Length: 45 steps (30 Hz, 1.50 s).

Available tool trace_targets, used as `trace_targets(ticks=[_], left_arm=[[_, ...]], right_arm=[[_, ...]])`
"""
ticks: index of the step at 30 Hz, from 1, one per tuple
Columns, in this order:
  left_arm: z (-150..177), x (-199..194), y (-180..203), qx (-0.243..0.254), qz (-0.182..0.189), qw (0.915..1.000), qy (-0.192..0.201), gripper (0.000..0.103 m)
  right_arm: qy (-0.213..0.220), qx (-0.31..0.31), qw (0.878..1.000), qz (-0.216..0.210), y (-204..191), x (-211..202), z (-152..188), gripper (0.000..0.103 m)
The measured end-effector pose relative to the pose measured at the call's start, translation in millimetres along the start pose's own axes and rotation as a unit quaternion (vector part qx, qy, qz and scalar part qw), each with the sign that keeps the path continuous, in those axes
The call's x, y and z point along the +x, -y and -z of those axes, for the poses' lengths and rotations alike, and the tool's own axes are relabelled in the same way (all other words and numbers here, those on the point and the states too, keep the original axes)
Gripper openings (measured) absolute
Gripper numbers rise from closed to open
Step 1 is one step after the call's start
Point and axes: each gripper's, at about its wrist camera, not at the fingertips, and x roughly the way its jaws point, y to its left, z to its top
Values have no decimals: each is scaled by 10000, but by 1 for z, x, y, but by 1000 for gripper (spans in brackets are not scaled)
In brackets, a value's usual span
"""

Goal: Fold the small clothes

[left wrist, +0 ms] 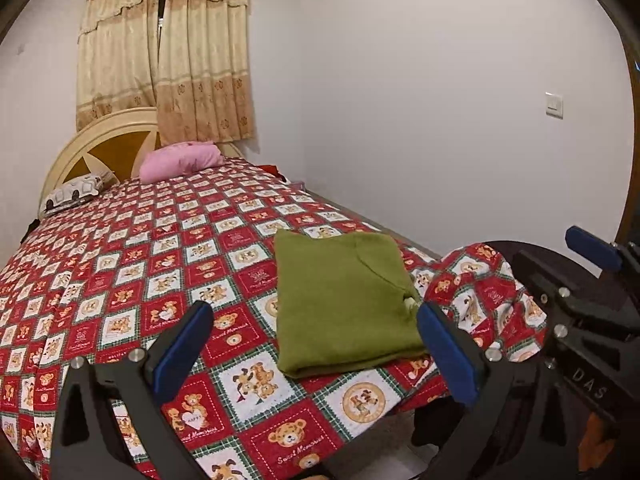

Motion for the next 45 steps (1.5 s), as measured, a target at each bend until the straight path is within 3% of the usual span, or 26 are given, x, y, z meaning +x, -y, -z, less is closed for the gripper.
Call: trace_targets(ticks=[7, 33, 45], left_arm=[[1, 4, -3, -113, -6, 9998, -141, 103], [2, -2, -2, 84, -141, 9998, -57, 103], [3, 1, -4, 177, -410, 9990, -60, 103]], right_arm=[[59, -19, 10000, 3, -1, 0, 1, 72], [5, 38, 10000, -13, 3, 2, 3, 72], [22, 36, 10000, 15, 1, 2, 5, 72]])
